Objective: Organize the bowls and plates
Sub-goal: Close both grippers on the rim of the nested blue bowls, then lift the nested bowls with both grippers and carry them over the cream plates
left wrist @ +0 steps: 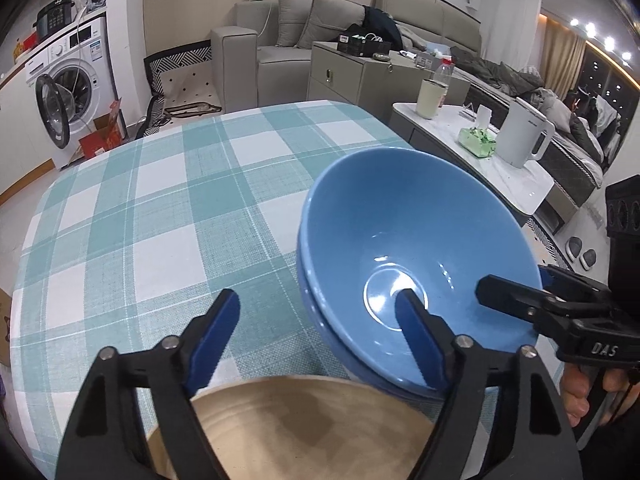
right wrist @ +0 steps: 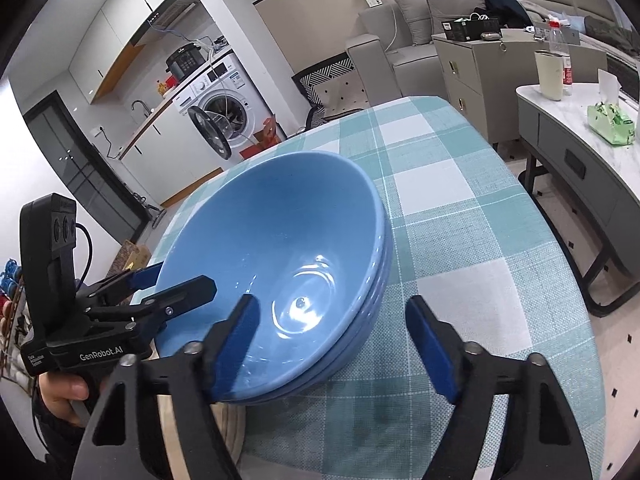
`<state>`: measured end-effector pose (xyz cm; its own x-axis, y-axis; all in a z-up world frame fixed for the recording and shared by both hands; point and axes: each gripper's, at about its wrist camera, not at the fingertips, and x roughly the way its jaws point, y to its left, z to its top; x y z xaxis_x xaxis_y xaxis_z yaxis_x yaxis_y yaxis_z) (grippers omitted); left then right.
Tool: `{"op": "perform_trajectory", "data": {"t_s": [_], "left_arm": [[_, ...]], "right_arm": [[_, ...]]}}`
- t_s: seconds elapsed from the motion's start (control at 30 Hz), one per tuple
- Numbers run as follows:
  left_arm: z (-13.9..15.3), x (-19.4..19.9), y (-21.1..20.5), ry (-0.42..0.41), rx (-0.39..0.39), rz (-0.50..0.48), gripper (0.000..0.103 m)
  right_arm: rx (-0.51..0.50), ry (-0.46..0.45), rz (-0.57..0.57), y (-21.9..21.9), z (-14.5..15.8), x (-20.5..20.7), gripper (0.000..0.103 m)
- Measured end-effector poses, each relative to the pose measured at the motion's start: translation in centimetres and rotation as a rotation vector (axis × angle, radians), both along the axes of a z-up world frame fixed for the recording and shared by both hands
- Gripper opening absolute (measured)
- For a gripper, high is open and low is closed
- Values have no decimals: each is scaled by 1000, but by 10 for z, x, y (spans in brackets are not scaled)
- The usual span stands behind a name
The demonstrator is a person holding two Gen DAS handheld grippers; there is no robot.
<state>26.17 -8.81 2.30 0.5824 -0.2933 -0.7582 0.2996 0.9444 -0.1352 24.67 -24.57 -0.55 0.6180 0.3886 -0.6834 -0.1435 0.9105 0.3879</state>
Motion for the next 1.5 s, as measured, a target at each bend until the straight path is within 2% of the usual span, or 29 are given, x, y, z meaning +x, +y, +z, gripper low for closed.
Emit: {"op": "perform_trajectory", "data": {"t_s": [0.13, 0.23, 0.53, 0.73, 1.07, 1.5], "left_arm": [[2, -2, -4, 2, -1, -18, 51], [5, -4, -8, -2, -5, -32, 42], [5, -7, -16, -18, 51, -4, 38], [6, -6, -15, -14, 51, 4, 36], [11, -7, -18, -17, 45, 3, 36], [37, -20, -16, -62, 38, 9, 36]], "right_arm": [[-3, -8, 9, 3, 2, -1, 58], [-14, -14, 0, 4, 3, -1, 55], [-75, -41, -32, 8, 7, -5, 46], [-82, -42, -44, 6, 7, -6, 43], [-91, -64, -66, 3, 17, -11, 41], [-92, -136, -61, 6, 51, -31, 41]]}}
